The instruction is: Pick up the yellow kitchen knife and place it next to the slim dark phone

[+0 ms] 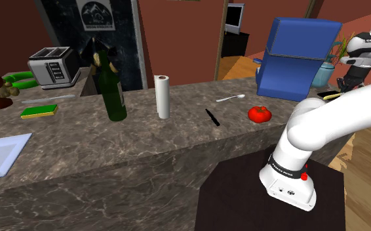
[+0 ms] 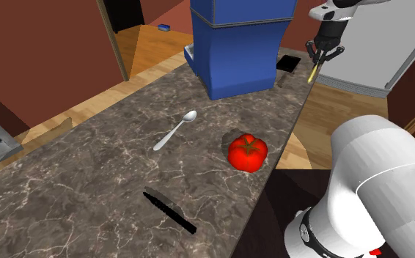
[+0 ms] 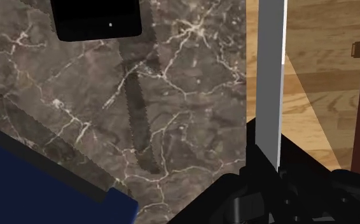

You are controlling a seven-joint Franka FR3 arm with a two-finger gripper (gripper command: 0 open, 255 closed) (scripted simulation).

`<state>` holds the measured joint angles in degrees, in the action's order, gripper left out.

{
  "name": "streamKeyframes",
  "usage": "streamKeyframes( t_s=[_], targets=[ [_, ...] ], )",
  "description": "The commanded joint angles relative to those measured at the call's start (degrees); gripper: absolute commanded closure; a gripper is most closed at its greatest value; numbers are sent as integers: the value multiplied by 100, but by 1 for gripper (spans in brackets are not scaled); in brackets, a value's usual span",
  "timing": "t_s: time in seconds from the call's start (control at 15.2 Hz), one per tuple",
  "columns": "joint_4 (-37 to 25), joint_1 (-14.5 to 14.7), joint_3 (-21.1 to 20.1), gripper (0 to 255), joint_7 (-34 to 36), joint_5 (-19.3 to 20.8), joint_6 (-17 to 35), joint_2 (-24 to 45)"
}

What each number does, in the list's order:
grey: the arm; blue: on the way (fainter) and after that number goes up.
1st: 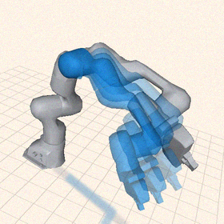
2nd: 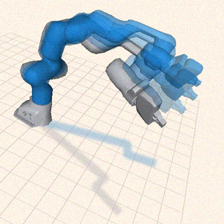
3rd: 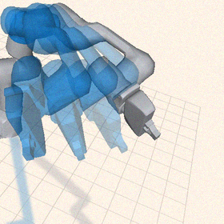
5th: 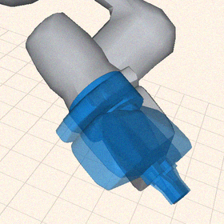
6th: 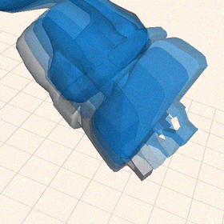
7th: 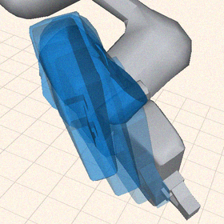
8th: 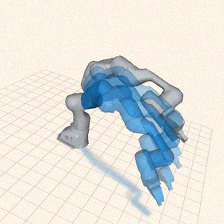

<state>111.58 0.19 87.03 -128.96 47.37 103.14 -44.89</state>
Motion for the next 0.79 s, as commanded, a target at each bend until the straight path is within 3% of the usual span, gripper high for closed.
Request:
streamKeyframes(
  t_s=[0.0, 0.73],
  targets=[
    [60, 53, 109, 255, 36, 70, 106, -35],
    [401, 260, 658, 255, 234, 468, 646, -230]
  ],
)
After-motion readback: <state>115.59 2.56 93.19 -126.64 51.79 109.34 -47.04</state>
